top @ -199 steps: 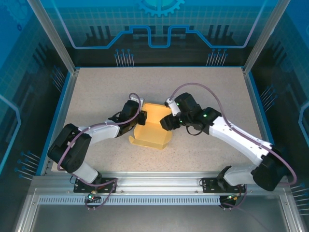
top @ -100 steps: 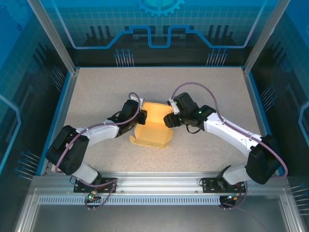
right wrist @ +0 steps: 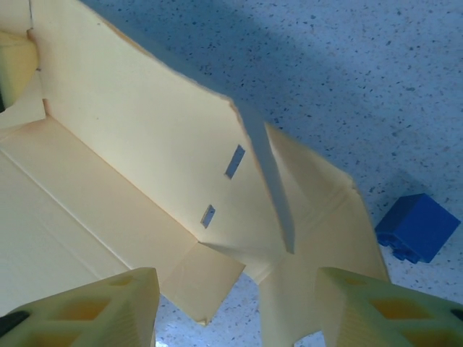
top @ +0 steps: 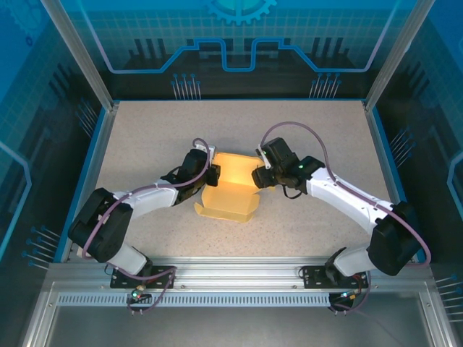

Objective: Fold the paper box

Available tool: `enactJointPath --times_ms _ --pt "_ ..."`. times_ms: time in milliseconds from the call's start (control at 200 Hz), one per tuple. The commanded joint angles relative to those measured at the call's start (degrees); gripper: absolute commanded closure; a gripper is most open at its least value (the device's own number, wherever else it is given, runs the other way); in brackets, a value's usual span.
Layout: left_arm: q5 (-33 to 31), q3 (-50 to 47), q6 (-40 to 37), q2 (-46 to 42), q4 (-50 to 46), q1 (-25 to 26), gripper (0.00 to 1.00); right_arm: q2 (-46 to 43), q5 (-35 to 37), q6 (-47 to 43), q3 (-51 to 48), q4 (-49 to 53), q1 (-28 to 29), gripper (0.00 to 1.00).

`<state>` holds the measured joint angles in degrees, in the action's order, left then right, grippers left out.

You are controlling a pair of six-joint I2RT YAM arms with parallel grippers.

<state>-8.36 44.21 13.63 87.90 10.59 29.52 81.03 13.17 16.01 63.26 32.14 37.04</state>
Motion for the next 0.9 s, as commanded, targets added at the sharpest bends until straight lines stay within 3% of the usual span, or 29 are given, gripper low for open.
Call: enactJointPath --times_ms 0,520,895 --pt "-0.5 1.6 0.3 -1.6 0.0 0.6 0.85 1.1 0.9 -1.9 2.5 0.0 -0.6 0.4" --pt "-1.0 1.9 -0.3 -1.8 -0.4 0.9 0.85 4.5 -7.4 -1.1 3.4 -3.9 2.5 0.53" --pt "-1.2 1.1 -0.3 -2.3 -0.3 1.0 0.85 6.4 -4.0 -0.6 3.8 -8.1 3.2 0.53"
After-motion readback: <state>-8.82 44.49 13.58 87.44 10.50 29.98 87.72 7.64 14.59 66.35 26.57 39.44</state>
